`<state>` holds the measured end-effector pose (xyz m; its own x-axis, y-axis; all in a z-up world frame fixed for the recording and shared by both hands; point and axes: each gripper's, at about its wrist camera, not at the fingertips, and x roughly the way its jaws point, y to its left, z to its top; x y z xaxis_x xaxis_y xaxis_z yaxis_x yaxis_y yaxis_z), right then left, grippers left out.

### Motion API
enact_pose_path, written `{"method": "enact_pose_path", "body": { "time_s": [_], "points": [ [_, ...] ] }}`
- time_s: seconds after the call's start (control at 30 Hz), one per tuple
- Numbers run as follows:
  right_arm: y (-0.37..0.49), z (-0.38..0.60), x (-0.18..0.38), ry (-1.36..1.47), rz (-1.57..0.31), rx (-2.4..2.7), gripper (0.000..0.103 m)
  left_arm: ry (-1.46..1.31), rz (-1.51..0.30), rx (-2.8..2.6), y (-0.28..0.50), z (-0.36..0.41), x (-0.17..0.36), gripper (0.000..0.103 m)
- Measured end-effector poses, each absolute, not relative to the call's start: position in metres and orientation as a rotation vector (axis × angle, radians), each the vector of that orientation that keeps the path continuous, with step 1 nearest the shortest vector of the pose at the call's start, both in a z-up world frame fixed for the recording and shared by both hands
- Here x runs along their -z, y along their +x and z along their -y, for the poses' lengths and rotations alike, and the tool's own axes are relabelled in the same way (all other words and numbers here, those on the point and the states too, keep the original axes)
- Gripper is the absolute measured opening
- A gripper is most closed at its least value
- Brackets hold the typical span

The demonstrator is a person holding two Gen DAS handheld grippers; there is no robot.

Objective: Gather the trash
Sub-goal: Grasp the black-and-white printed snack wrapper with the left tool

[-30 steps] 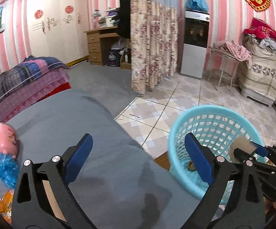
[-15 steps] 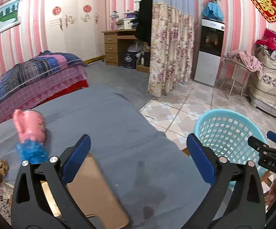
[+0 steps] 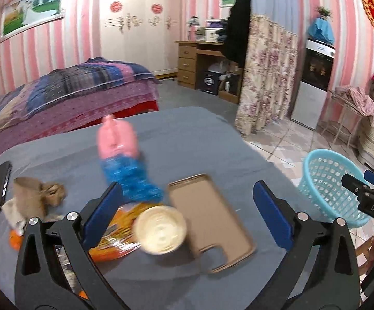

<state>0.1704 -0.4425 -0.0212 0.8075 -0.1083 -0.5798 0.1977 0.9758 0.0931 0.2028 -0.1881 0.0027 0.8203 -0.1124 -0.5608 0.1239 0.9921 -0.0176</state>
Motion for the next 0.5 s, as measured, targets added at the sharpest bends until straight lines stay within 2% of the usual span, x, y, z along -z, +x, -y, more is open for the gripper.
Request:
{"method": "enact_pose_path", "body": {
  "time_s": [0.1, 0.5],
  "points": [
    [0.168, 0.428, 0.020, 0.171, -0.599, 0.118, 0.096, 0.026, -0.589, 0.085, 0.193, 0.169, -0.001, 0.097],
    [0.176, 0.366, 0.029, 0.078, -0.635, -0.005, 0.098, 0.002, -0.634, -0.054, 0.166, 0.088, 0.014, 0.097]
  ]
}}
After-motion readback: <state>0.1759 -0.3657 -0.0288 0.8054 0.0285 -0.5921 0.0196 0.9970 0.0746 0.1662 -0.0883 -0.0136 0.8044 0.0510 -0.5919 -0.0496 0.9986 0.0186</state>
